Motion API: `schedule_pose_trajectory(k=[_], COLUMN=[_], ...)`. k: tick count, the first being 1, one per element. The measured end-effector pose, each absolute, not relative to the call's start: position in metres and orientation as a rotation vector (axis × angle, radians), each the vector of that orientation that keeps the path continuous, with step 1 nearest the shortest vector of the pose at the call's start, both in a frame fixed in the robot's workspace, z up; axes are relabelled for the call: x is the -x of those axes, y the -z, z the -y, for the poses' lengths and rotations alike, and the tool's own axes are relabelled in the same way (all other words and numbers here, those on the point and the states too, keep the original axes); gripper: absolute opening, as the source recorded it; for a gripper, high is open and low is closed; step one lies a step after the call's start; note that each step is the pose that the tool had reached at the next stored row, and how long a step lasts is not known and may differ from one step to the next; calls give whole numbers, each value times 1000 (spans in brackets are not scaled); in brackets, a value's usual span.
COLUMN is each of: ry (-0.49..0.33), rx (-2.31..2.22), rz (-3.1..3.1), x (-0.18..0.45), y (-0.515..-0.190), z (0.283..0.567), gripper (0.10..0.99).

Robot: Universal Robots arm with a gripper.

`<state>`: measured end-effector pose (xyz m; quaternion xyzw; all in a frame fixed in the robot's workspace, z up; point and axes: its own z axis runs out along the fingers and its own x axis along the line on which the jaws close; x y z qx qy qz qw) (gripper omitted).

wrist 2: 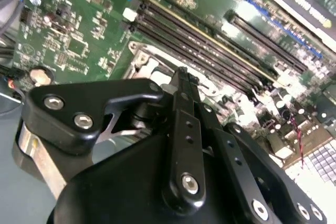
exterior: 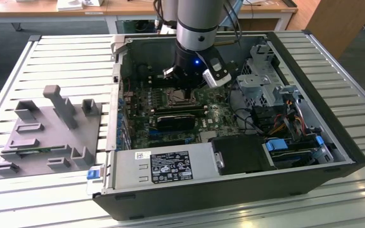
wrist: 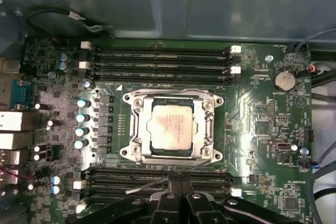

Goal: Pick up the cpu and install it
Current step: 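Install the second cpu locking lever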

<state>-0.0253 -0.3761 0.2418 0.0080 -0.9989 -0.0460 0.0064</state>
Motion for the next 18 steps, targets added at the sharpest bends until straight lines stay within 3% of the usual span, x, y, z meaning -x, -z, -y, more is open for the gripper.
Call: schedule_pose_trajectory(k=[18], ry=[143], rx=[-25], rz=[3125], x=[40], y=[-240], z=[381], gripper=[106])
